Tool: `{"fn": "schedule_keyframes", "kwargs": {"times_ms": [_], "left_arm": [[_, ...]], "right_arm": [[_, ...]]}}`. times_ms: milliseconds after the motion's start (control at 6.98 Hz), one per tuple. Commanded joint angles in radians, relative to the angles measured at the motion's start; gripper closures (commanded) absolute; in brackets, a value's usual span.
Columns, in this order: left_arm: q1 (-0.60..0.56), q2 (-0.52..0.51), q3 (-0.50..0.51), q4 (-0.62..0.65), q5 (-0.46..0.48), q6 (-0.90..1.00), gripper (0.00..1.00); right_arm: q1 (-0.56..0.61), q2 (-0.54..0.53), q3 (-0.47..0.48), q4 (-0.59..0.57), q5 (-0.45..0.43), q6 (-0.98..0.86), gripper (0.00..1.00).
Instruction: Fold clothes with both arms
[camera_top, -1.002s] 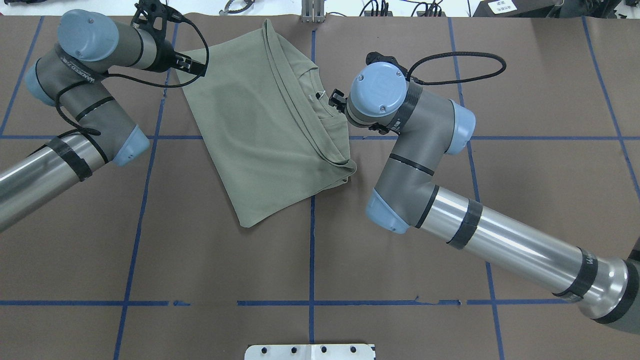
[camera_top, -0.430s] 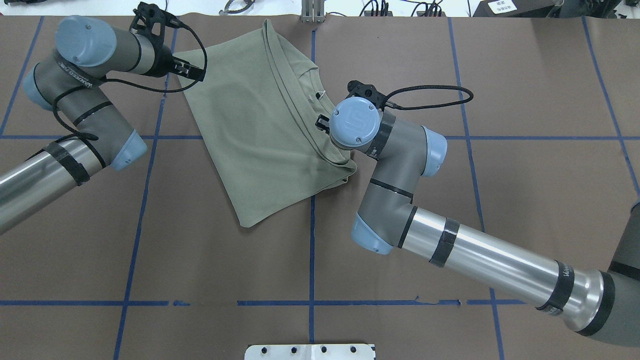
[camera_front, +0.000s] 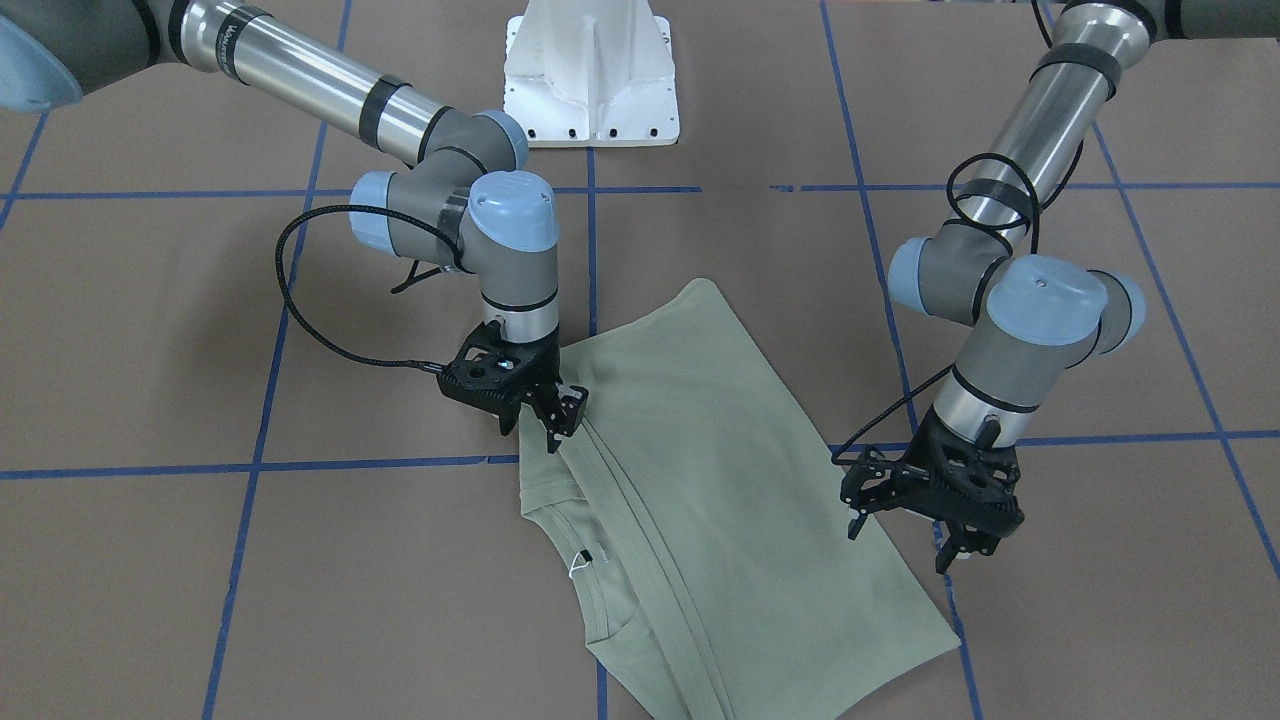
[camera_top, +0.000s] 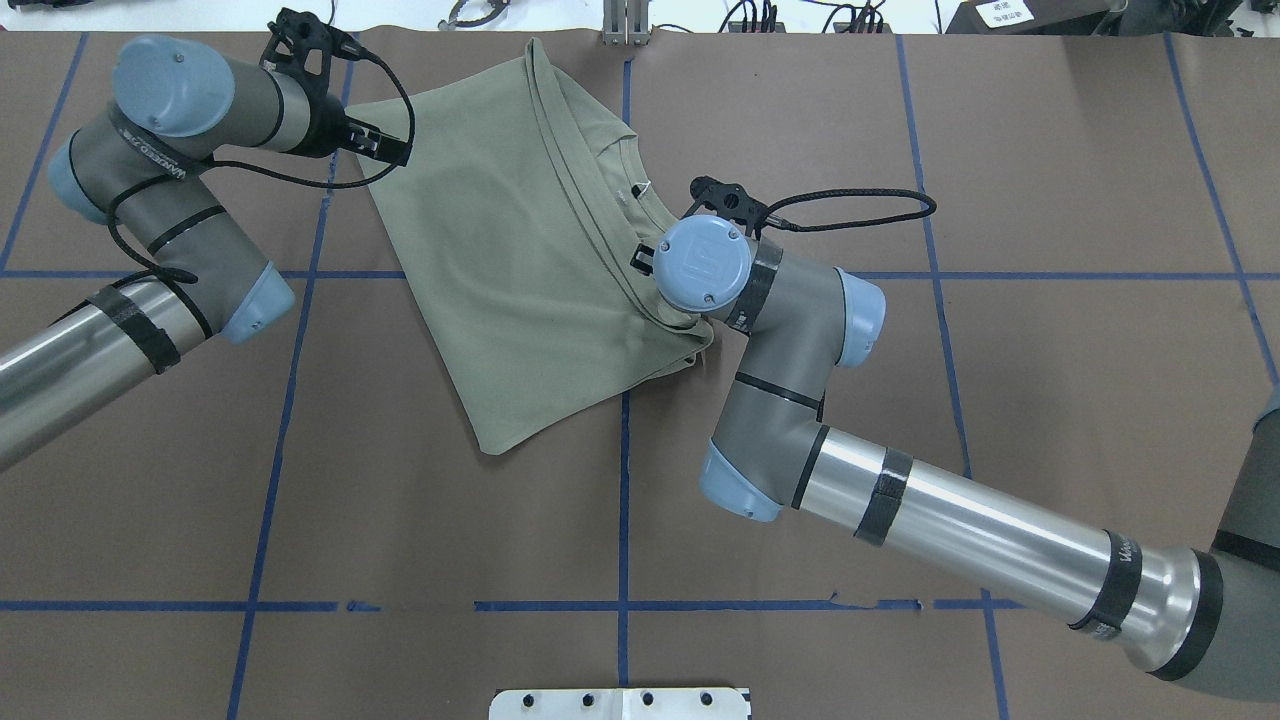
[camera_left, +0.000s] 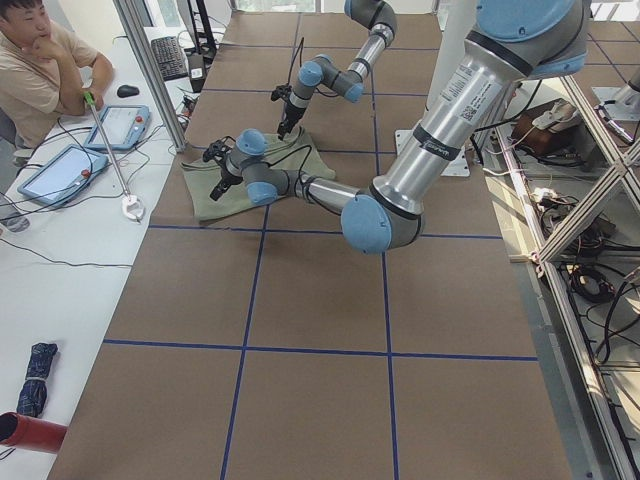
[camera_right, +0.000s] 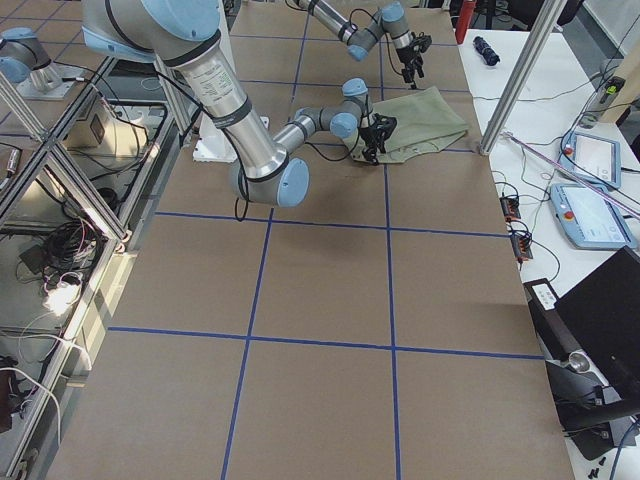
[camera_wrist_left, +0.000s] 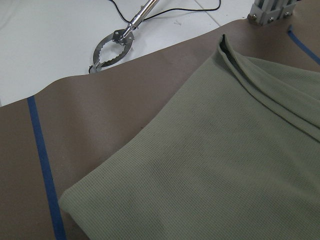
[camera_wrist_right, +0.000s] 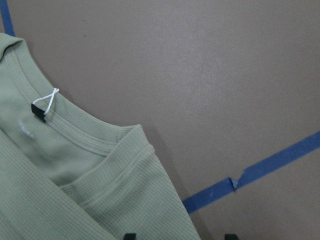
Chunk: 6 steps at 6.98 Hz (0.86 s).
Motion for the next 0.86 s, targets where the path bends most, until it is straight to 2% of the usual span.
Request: {"fn": "schedule_keyframes", "kwargs": {"times_ms": [0,143,286,430,716], "left_arm": [[0.0,0.0,0.001,-0.001,0.0,0.0,0.0],[0.002,0.011,-0.001,-0.001,0.0,0.0,0.0],[0.002,0.011,-0.001,-0.001,0.0,0.0,0.0],[0.002,0.011,-0.001,-0.001,0.0,0.0,0.0],[0.002,0.011,-0.001,-0.004,0.0,0.0,0.0]], "right_arm": [[-0.008,-0.002,-0.006,-0.001,-0.005,-0.01,0.51],[-0.01,-0.003,-0.006,-0.001,-0.007,-0.023,0.52],[-0.01,-0.003,-0.008,-0.004,-0.007,-0.033,0.61],[-0.01,-0.002,-0.006,-0.004,-0.007,-0.035,1.0],[-0.008,0.001,-0.005,-0.006,-0.005,-0.043,1.0]]}}
